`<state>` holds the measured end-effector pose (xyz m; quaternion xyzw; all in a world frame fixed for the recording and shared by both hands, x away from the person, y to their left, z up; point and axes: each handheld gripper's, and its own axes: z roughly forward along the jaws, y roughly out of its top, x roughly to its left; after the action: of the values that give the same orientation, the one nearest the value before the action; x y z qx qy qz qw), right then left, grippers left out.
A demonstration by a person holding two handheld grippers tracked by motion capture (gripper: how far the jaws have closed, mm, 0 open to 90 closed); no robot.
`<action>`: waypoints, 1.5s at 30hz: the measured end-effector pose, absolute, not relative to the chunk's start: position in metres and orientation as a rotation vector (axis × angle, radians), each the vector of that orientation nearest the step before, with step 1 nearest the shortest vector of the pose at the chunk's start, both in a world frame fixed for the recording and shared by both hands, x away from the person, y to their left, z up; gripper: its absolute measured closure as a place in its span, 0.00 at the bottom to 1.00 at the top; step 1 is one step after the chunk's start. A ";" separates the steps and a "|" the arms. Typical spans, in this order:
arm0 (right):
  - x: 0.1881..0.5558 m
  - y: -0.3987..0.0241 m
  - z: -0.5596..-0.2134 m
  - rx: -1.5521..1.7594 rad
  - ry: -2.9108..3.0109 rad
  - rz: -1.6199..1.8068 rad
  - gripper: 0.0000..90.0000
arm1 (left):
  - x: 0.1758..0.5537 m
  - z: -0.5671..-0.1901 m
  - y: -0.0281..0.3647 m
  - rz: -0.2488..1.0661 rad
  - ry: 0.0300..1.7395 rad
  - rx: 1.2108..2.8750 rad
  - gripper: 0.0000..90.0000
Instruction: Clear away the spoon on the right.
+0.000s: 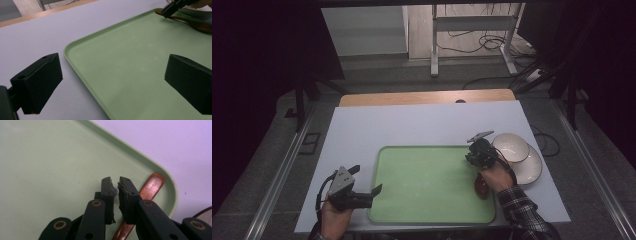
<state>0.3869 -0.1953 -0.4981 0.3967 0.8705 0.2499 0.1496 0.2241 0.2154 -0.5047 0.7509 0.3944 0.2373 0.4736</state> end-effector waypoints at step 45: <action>0.382 -0.195 -0.478 1.048 2.430 0.818 0.43 | 0.224 -0.505 0.215 0.579 0.966 1.838 0.01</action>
<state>0.3815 -0.1954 -0.4784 0.3719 0.8621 0.2902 0.1850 0.2243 0.2152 -0.5049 0.7512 0.3946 0.2366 0.4733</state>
